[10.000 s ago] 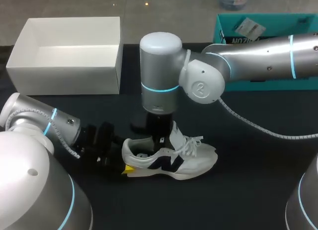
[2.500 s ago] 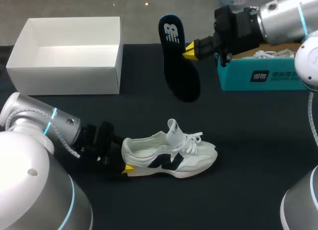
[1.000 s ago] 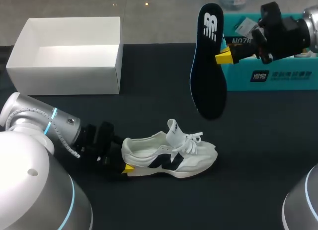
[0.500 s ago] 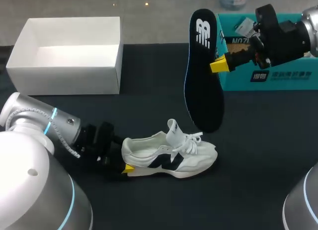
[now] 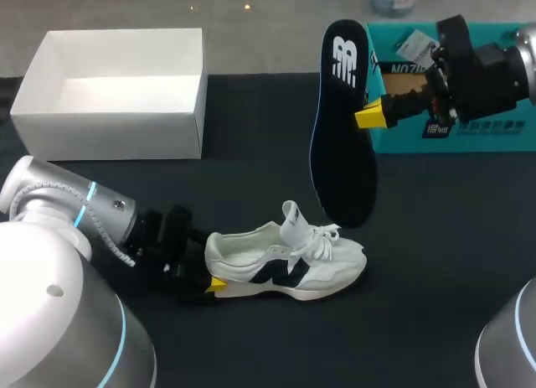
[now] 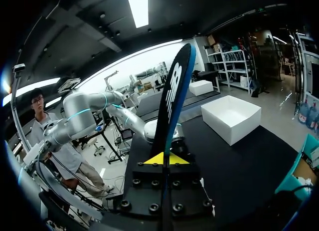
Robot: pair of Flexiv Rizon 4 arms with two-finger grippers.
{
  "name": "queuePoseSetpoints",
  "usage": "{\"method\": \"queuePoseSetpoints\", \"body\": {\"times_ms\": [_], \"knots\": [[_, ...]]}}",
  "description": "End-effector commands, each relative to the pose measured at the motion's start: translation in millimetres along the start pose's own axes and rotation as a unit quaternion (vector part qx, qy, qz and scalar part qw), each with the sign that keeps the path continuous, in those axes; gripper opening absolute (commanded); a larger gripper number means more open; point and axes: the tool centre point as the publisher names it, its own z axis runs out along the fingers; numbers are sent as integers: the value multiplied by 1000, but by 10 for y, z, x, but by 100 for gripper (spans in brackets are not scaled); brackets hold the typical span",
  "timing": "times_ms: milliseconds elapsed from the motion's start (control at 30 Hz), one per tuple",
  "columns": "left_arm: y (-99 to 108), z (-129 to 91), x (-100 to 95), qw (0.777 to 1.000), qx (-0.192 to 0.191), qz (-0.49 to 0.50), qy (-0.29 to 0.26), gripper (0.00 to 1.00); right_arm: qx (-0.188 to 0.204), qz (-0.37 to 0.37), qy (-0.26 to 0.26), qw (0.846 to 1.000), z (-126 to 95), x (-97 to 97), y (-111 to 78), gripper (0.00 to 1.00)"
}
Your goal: Take the shoe out of the shoebox, open the shoe tongue, remove and reinsert the insole, then place the shoe into the shoebox
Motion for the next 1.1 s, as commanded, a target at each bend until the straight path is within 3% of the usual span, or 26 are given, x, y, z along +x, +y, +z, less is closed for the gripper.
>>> {"method": "queuePoseSetpoints", "body": {"times_ms": [33,733,767,800,833,867,900,1100], "knots": [[33,29,-12,1000,0,0,0,0,0,1,-1,1000,11,5,-7,0],[33,29,-12,1000,0,0,0,0,0,1,-1,1000,11,5,-7,0],[33,29,-12,1000,0,0,0,7,0,1,-1,1000,11,5,-7,0],[33,29,-12,1000,0,0,0,27,0,1,-1,1000,11,5,-7,0],[33,29,-12,1000,0,0,0,53,0,1,-1,1000,11,5,-7,0],[33,29,-12,1000,0,0,0,92,0,1,-1,1000,11,5,-7,0],[33,29,-12,1000,0,0,0,100,0,1,-1,1000,11,5,-7,0],[33,29,-12,1000,0,0,0,100,0,1,-1,1000,11,5,-7,0]]}}
